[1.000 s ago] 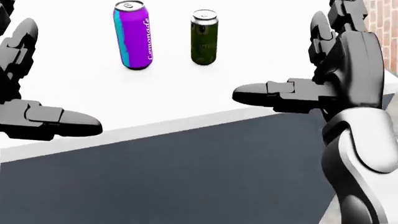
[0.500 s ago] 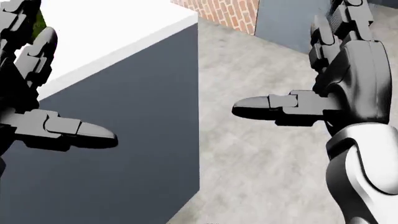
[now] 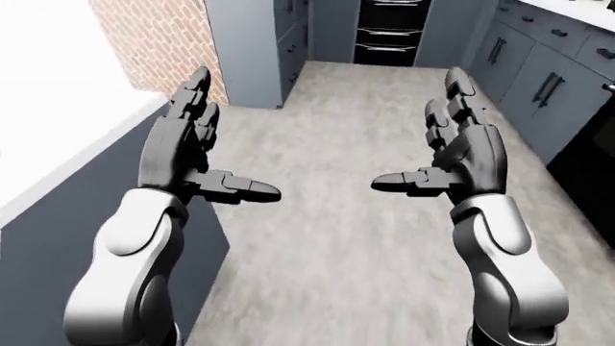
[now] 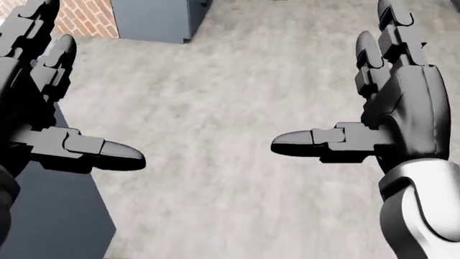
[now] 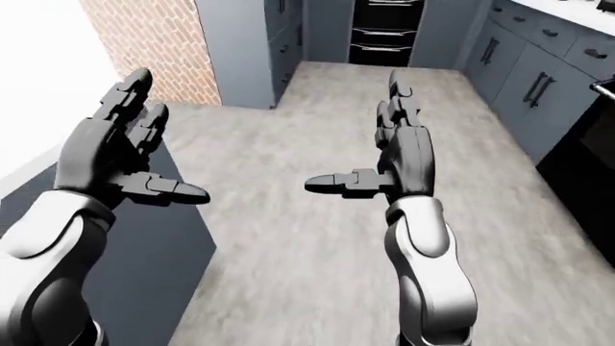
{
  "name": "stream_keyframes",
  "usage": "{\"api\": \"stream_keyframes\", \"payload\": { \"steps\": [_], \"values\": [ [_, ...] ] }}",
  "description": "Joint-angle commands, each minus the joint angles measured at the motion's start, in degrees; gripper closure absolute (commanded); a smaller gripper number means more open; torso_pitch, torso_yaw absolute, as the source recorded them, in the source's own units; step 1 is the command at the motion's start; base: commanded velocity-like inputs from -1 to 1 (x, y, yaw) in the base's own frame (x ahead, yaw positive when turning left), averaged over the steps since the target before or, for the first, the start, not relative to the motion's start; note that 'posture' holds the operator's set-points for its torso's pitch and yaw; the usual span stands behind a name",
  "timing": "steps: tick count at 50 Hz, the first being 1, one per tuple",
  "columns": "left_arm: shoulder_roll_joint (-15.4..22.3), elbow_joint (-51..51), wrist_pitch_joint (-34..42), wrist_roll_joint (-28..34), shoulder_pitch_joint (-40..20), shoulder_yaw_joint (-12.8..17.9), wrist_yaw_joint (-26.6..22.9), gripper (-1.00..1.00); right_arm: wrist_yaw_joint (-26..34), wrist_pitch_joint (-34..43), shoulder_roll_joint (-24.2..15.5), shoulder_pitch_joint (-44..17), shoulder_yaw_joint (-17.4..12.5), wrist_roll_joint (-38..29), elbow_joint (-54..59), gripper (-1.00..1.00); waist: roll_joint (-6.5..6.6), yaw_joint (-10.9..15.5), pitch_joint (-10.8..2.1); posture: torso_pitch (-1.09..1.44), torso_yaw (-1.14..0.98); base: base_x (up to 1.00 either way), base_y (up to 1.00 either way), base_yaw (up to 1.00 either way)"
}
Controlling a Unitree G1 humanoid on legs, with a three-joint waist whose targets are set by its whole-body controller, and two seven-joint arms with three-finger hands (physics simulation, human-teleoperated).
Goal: Move the drinks to the dining counter.
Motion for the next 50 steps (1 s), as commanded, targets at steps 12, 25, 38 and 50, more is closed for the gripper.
{"api": "stream_keyframes", "payload": {
  "steps": [12, 25, 38, 50],
  "values": [
    [-0.3, -2.0, -1.4, 0.2, -1.7, -0.5, 0.0, -1.0, 1.4, -0.5, 0.6, -1.6, -0.9, -0.8, -1.9, -1.0, -2.6, -0.4, -0.63, 0.0, 0.0, 0.0, -0.01, -0.53],
    [-0.3, -2.5, -0.8, -0.1, -1.9, -0.3, 0.1, -1.0, 0.6, -0.1, 0.0, -1.7, -0.3, -1.1, -2.9, -1.0, 1.97, 0.7, -1.92, 0.0, 0.0, -0.08, -0.01, -0.47],
    [-0.6, -1.8, -2.0, 0.5, -1.7, -0.9, -0.1, -1.0, 1.5, -0.6, -0.1, -0.7, -0.7, -0.4, -3.0, -1.0, -2.28, 2.0, -0.44, 0.0, 0.0, 0.93, -0.06, 0.0],
    [-1.3, -2.2, -2.1, 1.1, -1.1, -1.3, -0.3, -1.0, 2.4, -0.1, -0.5, -0.8, -0.6, -1.4, -3.9, -1.0, -4.45, 3.0, -0.83, 0.0, 0.0, 1.0, -0.1, 0.0]
  ]
}}
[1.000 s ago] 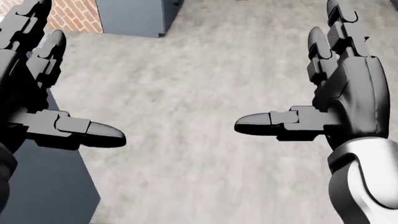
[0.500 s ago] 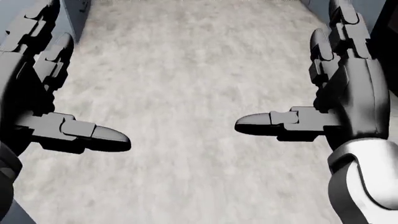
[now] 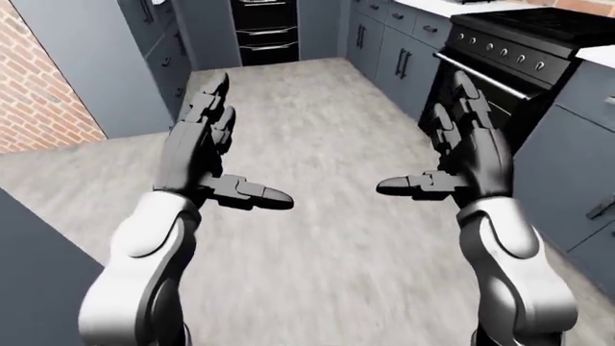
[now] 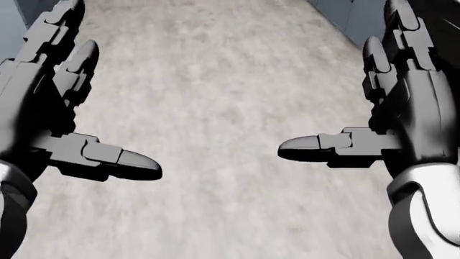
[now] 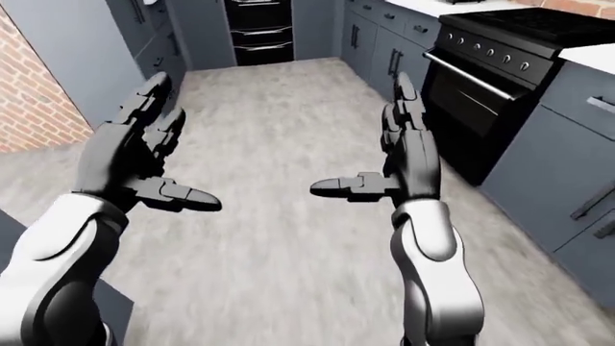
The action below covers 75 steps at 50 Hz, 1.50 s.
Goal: Move the drinks to the dining counter.
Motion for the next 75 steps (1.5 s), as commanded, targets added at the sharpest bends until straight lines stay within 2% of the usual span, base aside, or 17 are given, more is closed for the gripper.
{"api": "stream_keyframes", "payload": {
  "steps": [1, 8, 18, 23, 26, 34, 38, 40, 48, 50, 52, 54, 62, 64, 66, 67, 75],
  "values": [
    [0.6, -1.7, -2.3, 0.7, -1.4, 1.2, 0.6, -1.0, 0.8, -2.5, -0.2, -1.6, 0.7, -0.1, -2.2, -1.0, -0.41, 0.2, -0.69, 0.0, 0.0, 1.0, -0.1, 0.0],
    [0.4, -1.8, -2.6, 0.8, -0.9, 1.2, 0.6, -1.0, 1.6, -3.3, 0.3, -1.3, 1.2, -1.3, -2.0, -1.0, 4.43, -0.4, -3.18, 0.0, 0.0, 1.0, -0.1, 0.0],
    [0.3, -1.2, -4.0, 1.0, 0.2, 1.3, 0.2, -1.0, 2.5, -4.7, 0.7, -0.8, 1.6, -2.9, -1.5, -1.0, 5.85, 0.1, -1.21, 0.0, 0.0, 1.0, -0.1, 0.0],
    [0.3, -1.2, -4.1, 1.1, 0.5, 1.3, 0.2, -1.0, 2.8, -5.4, 0.9, -0.6, 1.9, -3.8, -1.2, -1.0, 0.47, -1.0, -3.1, 0.0, 0.0, 1.0, -0.1, 0.0],
    [0.3, -1.4, -3.7, 1.0, 0.3, 1.5, 0.2, -1.0, 3.0, -5.3, 0.9, -0.6, 1.9, -4.2, -1.5, -1.0, 0.3, -1.9, 0.88, 0.0, 0.0, 1.0, -0.1, 0.0],
    [0.4, -2.0, -2.7, 0.9, -0.2, 1.4, 0.4, -1.0, 3.4, -4.6, 0.9, -0.5, 2.1, -5.0, -2.4, -1.0, -0.47, -3.4, -2.09, 0.0, 0.0, 1.0, -0.09, 0.0],
    [0.3, -1.4, -3.8, 1.1, 0.3, 1.3, 0.4, -1.0, 3.6, -5.2, 1.2, -0.2, 2.1, -5.3, -2.0, -1.0, 4.86, -1.7, -3.01, 0.0, 0.0, 1.0, -0.03, 0.0],
    [0.3, -0.8, -4.5, 1.1, 0.5, 1.4, 0.2, -1.0, 3.7, -5.0, 1.4, -0.2, 2.2, -5.2, -2.3, -1.0, 4.04, -1.7, 0.62, 0.0, 0.0, 1.0, -0.02, 0.0],
    [0.2, -1.3, -4.2, 1.0, 0.6, 1.4, 0.3, -1.0, 3.8, -5.1, 1.6, -0.3, 2.5, -5.5, -2.2, -1.0, 6.17, 0.2, -2.08, 0.0, 0.0, 1.0, -0.01, 0.0],
    [0.2, -1.3, -4.1, 1.0, 0.6, 1.3, 0.4, -1.0, 3.9, -5.5, 1.6, -0.2, 2.7, -5.7, -1.9, -1.0, 5.08, -0.2, -2.73, 0.0, 0.0, 1.0, 0.0, 0.0],
    [0.1, -1.2, -4.3, 1.0, 0.7, 1.3, 0.3, -1.0, 3.9, -6.0, 1.7, 0.0, 2.6, -5.8, -1.6, -1.0, -0.6, -1.5, -2.81, 0.0, 0.0, 1.0, 0.0, 0.0],
    [0.1, -1.2, -4.3, 1.0, 0.7, 1.4, 0.3, -1.0, 3.8, -5.8, 1.8, 0.0, 2.6, -6.0, -1.6, -1.0, 0.91, -1.3, 0.96, 0.0, 0.0, 1.0, 0.02, 0.0],
    [0.0, -0.5, -5.3, 1.2, 1.3, 1.2, 0.2, -1.0, 3.3, -5.7, 2.1, 0.2, 2.5, -4.3, -1.1, -1.0, -2.6, -1.1, -0.71, 0.0, 0.0, 0.64, 0.07, 0.83],
    [0.0, -0.8, -4.7, 1.2, 0.9, 1.2, 0.2, -1.0, 3.3, -5.6, 2.0, 0.0, 2.4, -4.2, -1.2, -1.0, -0.91, -0.2, -0.81, 0.0, 0.0, 0.58, 0.0, 0.96],
    [0.0, -1.0, -4.6, 1.3, 1.0, 1.1, 0.3, -1.0, 3.2, -5.7, 2.0, 0.0, 2.5, -4.2, -1.0, -1.0, 7.86, 1.8, -1.51, 0.0, 0.0, 0.58, 0.0, 0.95],
    [-0.1, -0.9, -4.7, 1.3, 1.0, 1.1, 0.3, -1.0, 3.1, -5.8, 2.1, 0.0, 2.5, -4.1, -0.8, -1.0, 2.09, 0.1, 0.04, 0.0, 0.0, 0.58, 0.0, 0.95],
    [0.0, -1.0, -4.5, 1.4, 0.7, 1.0, 0.2, -1.0, 2.8, -5.5, 1.6, -0.3, 2.3, -3.8, -1.6, -1.0, 4.32, 3.0, -0.37, 0.0, 0.0, 0.73, 0.39, 0.12]
  ]
}}
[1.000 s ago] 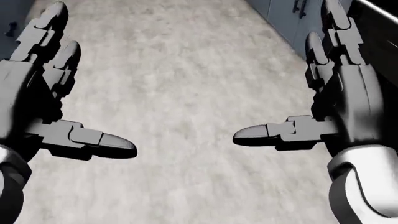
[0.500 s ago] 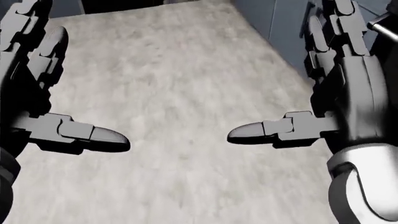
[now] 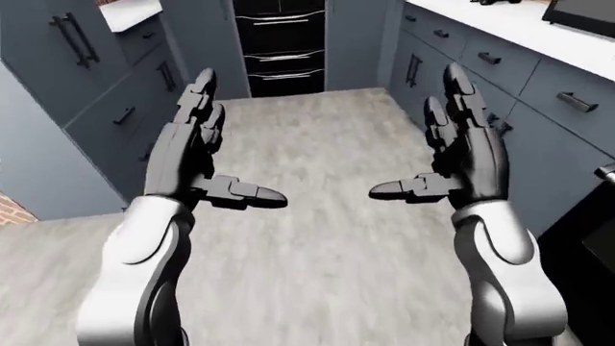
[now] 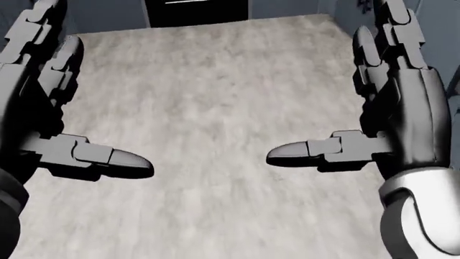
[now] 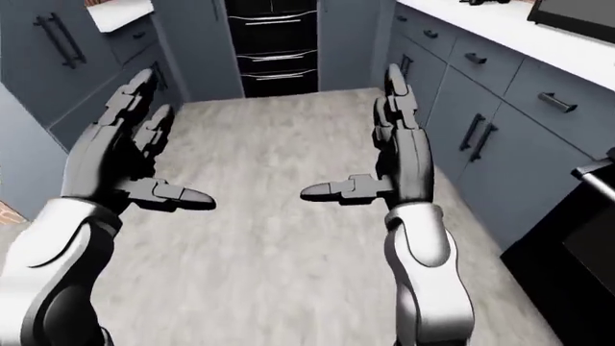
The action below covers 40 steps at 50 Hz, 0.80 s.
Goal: Move the drinks to the dining counter.
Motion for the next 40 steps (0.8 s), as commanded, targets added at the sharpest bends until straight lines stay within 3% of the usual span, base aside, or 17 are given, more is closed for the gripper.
{"api": "stream_keyframes", "payload": {
  "steps": [1, 3, 4, 5, 7, 14, 16, 17, 18, 21, 27, 29, 30, 31, 32, 34, 40],
  "values": [
    [0.2, 0.1, -1.7, -0.1, -1.1, 0.1, -0.2, -1.0, 0.0, -1.6, -0.3, -1.0, 0.0, -0.2, -0.4, -1.0, -0.27, -0.4, -0.53, 0.0, 0.0, 0.92, 0.43, 0.0],
    [0.1, 0.0, -1.6, -0.1, -1.1, 0.0, -0.2, -1.0, 0.1, -1.7, -0.4, -1.1, -0.3, 0.0, -0.3, -1.0, -4.33, -2.8, -1.87, 0.0, 0.0, 0.94, 0.43, 0.0],
    [0.2, 0.1, -1.6, 0.0, -1.1, 0.0, -0.2, -1.0, 0.1, -1.5, -0.4, -1.1, -0.4, 0.2, -0.5, -1.0, -2.69, -2.9, -0.44, 0.0, 0.0, 0.93, 0.43, 0.0],
    [0.2, 0.0, -1.3, 0.0, -1.3, 0.2, -0.3, -1.0, 0.1, -1.4, -0.4, -1.2, -0.4, 0.4, -0.6, -1.0, -3.54, -2.8, 0.97, 0.0, 0.0, 0.92, 0.41, 0.0],
    [0.3, -0.8, -0.4, -0.1, -1.6, 0.2, -0.2, -1.0, 0.1, -1.6, -0.4, -1.2, -0.3, 0.5, -0.4, -1.0, -4.75, -4.2, -1.59, 0.0, 0.0, 0.93, 0.39, 0.0],
    [0.4, -0.5, -0.8, -0.1, -1.5, 0.2, -0.3, -1.0, -0.1, -0.8, -0.2, -1.3, 0.1, 0.0, -1.0, -1.0, -5.69, -4.9, -2.2, 0.0, 0.0, 0.95, 0.31, 0.06],
    [0.4, -0.8, -0.5, -0.2, -1.6, 0.4, -0.2, -1.0, -0.2, -0.8, 0.0, -1.2, -0.2, 0.8, -0.7, -1.0, -1.36, -3.5, -2.4, 0.0, 0.0, 0.76, 0.0, 0.8],
    [0.4, -0.7, -0.5, -0.2, -1.6, 0.4, -0.2, -1.0, -0.3, -0.8, 0.0, -1.1, 0.0, 0.7, -0.8, -1.0, 3.5, -2.0, -2.47, 0.0, 0.0, 0.66, 0.0, 0.88],
    [0.3, -0.6, -0.7, -0.2, -1.5, 0.4, -0.2, -1.0, -0.2, -1.3, -0.1, -1.0, 0.3, 0.5, -0.5, -1.0, -0.63, -3.6, -1.8, 0.0, 0.0, 0.66, 0.0, 0.91],
    [0.2, -0.5, -1.0, -0.1, -1.2, 0.3, -0.2, -1.0, -0.1, -1.4, -0.1, -0.9, 0.4, 0.2, -0.6, -1.0, -0.5, -1.4, -2.79, 0.0, 0.0, 0.65, 0.0, 0.91],
    [0.2, -0.5, -1.2, -0.1, -1.0, 0.3, -0.3, -1.0, 0.0, -1.6, 0.1, -0.7, 0.5, 0.1, -0.6, -1.0, -3.05, -0.4, -1.16, 0.0, 0.0, 0.65, 0.0, 0.91],
    [0.2, -0.4, -1.5, 0.0, -0.9, 0.3, -0.3, -1.0, 0.0, -1.6, 0.1, -0.8, 0.5, 0.0, -0.5, -1.0, -6.25, -1.6, -0.95, 0.0, 0.0, 0.65, 0.0, 0.91],
    [0.2, -0.3, -1.6, 0.0, -0.8, 0.3, -0.3, -1.0, 0.0, -1.9, 0.2, -0.8, 0.5, 0.0, -0.4, -1.0, -9.54, -2.7, -0.95, 0.0, 0.0, 0.66, 0.0, 0.91],
    [0.2, -0.3, -1.6, 0.0, -0.8, 0.3, -0.3, -1.0, 0.0, -1.9, 0.2, -0.7, 0.6, 0.0, -0.4, -1.0, -6.7, -2.6, -1.11, 0.0, 0.0, 0.64, 0.0, 0.91],
    [0.2, -0.4, -1.5, 0.0, -0.9, 0.3, -0.3, -1.0, 0.0, -2.1, 0.2, -0.6, 0.6, -0.1, -0.3, -1.0, -6.98, -3.1, 0.76, 0.0, 0.0, 0.65, 0.0, 0.91],
    [0.2, -0.2, -1.8, -0.1, -0.8, 0.4, -0.4, -1.0, 0.0, -2.7, 0.3, -0.5, 0.6, -0.2, 0.3, -1.0, -7.36, -3.8, -0.62, 0.0, 0.0, 0.64, 0.0, 0.91],
    [0.2, -0.4, -1.5, 0.0, -0.8, 0.2, -0.3, -1.0, 0.0, -3.0, 0.4, -0.2, 0.5, -0.2, 0.3, -1.0, -7.03, -4.3, -1.28, 0.0, 0.0, 0.65, 0.0, 0.91]
  ]
}}
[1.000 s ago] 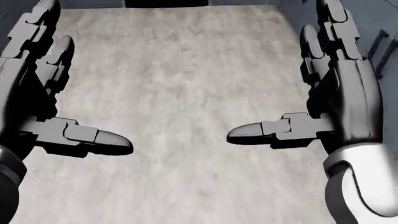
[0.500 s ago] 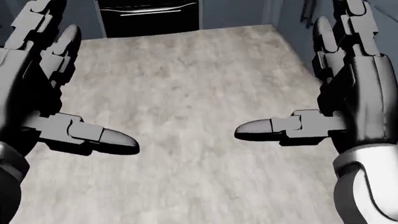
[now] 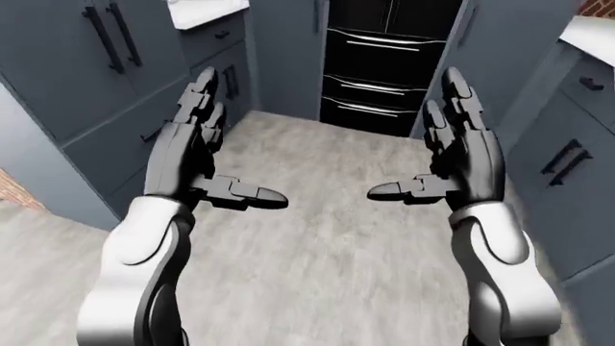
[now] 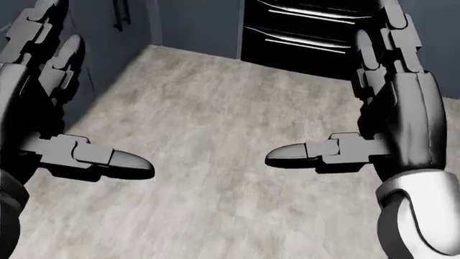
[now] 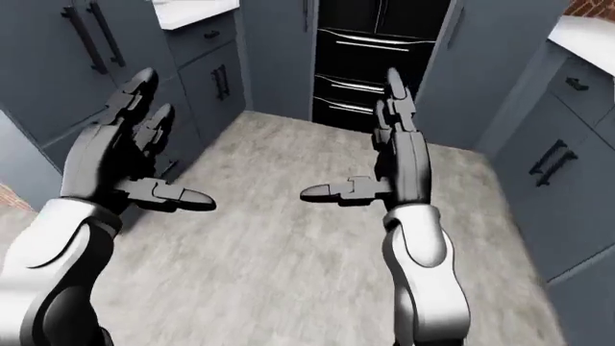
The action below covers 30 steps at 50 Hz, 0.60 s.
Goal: Move the drinks to the dining counter.
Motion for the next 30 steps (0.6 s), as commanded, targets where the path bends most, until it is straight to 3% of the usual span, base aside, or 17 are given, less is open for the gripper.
{"api": "stream_keyframes", "payload": {
  "steps": [1, 2, 3, 4, 6, 8, 10, 12, 13, 16, 19, 20, 21, 22, 24, 27, 30],
  "values": [
    [0.3, -0.3, -0.9, 0.1, -1.0, 0.2, 0.1, -1.0, 0.1, -1.3, -0.1, -0.9, 0.2, 0.0, -1.0, -1.0, -0.42, 0.3, -0.39, 0.0, 0.0, 0.65, 0.0, 0.91],
    [0.2, -0.5, -0.6, 0.0, -1.2, 0.2, 0.1, -1.0, 0.0, -1.3, -0.1, -1.1, 0.2, -0.1, -0.8, -1.0, 2.05, -0.4, -0.59, 0.0, 0.0, 0.55, 0.68, 0.0],
    [0.2, -0.5, -0.7, 0.0, -1.2, 0.1, 0.2, -1.0, -0.1, -0.8, -0.2, -1.2, 0.1, -0.1, -1.0, -1.0, 3.04, 1.1, 0.34, 0.0, 0.0, 0.48, 0.43, 0.0],
    [0.2, -0.5, -0.8, 0.0, -1.1, 0.0, 0.1, -1.0, -0.1, -0.5, -0.2, -1.2, 0.1, -0.1, -1.3, -1.0, 6.89, 1.5, -1.03, 0.0, 0.0, 0.44, 0.23, 0.0],
    [0.3, -0.5, -0.7, 0.0, -1.3, 0.2, 0.1, -1.0, -0.1, -0.7, -0.2, -1.3, -0.2, 0.2, -1.1, -1.0, 7.4, 0.7, 1.04, 0.0, 0.0, 0.34, 0.0, 0.0],
    [0.3, -0.6, -0.4, 0.1, -1.4, 0.1, 0.1, -1.0, -0.2, -0.4, -0.2, -1.5, -0.3, 0.5, -1.0, -1.0, 8.33, 0.9, -0.39, 0.0, 0.0, 0.06, 0.0, 0.0],
    [0.3, -0.8, 0.0, 0.1, -1.6, 0.1, 0.2, -1.0, -0.1, -0.7, -0.4, -1.5, -0.2, 0.5, -1.0, -1.0, 8.05, 0.0, -0.75, 0.0, 0.0, 0.31, -0.2, 0.0],
    [0.3, -0.8, -0.1, 0.1, -1.6, 0.0, 0.2, -1.0, -0.1, -0.4, -0.6, -1.6, -0.3, 0.5, -1.4, -1.0, 7.51, -0.3, 2.06, 0.0, 0.0, 0.97, -0.27, 0.0],
    [0.3, -0.7, -0.2, 0.1, -1.5, 0.0, 0.2, -1.0, 0.0, -0.7, -0.7, -1.5, -0.2, 0.4, -1.4, -1.0, 7.88, -0.6, 2.12, 0.0, 0.0, 1.0, -0.24, 0.0],
    [0.1, -0.8, -0.5, 0.3, -1.0, -0.3, 0.2, -1.0, 1.0, -1.6, -0.7, -0.7, 0.7, -0.8, -1.4, -1.0, 7.84, -0.5, -1.03, 0.0, 0.0, 1.0, -0.1, 0.0],
    [0.0, -0.5, -0.7, 0.3, -1.1, -0.1, 0.1, -1.0, 1.3, -1.6, -0.5, -0.9, 0.6, -1.1, -1.4, -1.0, 4.57, -0.5, -2.01, 0.0, 0.0, 1.0, -0.03, 0.0],
    [0.1, -0.5, -0.7, 0.3, -1.2, -0.1, 0.1, -1.0, 1.3, -1.7, -0.4, -1.0, 0.5, -1.2, -1.3, -1.0, 1.3, -1.0, -2.09, 0.0, 0.0, 1.0, -0.02, 0.0],
    [0.1, -0.5, -0.7, 0.3, -1.2, -0.1, 0.1, -1.0, 1.3, -1.6, -0.4, -0.9, 0.5, -1.3, -1.4, -1.0, 3.61, -0.8, 0.13, 0.0, 0.0, 1.0, -0.02, 0.0],
    [0.1, -0.4, -0.8, 0.3, -1.1, -0.1, 0.1, -1.0, 1.4, -2.0, -0.3, -0.6, 0.5, -1.4, -1.2, -1.0, 3.04, -0.5, 2.33, 0.0, 0.0, 1.0, -0.02, 0.0],
    [0.1, -0.7, -0.4, 0.3, -1.2, 0.0, 0.1, -1.0, 1.4, -1.6, -0.2, -0.7, 0.2, -1.3, -1.6, -1.0, 1.85, -1.4, -0.45, 0.0, 0.0, 1.0, 0.0, 0.0],
    [0.1, -0.7, -0.3, 0.3, -1.5, -0.1, 0.1, -1.0, 1.5, -1.6, -0.3, -0.8, 0.3, -1.4, -1.6, -1.0, 1.21, -1.8, 0.23, 0.0, 0.0, 1.0, 0.0, 0.0],
    [0.0, -0.4, -0.9, 0.4, -1.0, -0.2, 0.1, -1.0, 1.5, -1.5, -0.2, -0.7, 0.4, -1.5, -1.8, -1.0, 1.31, -2.2, -1.08, 0.0, 0.0, 1.0, 0.0, 0.0]
  ]
}}
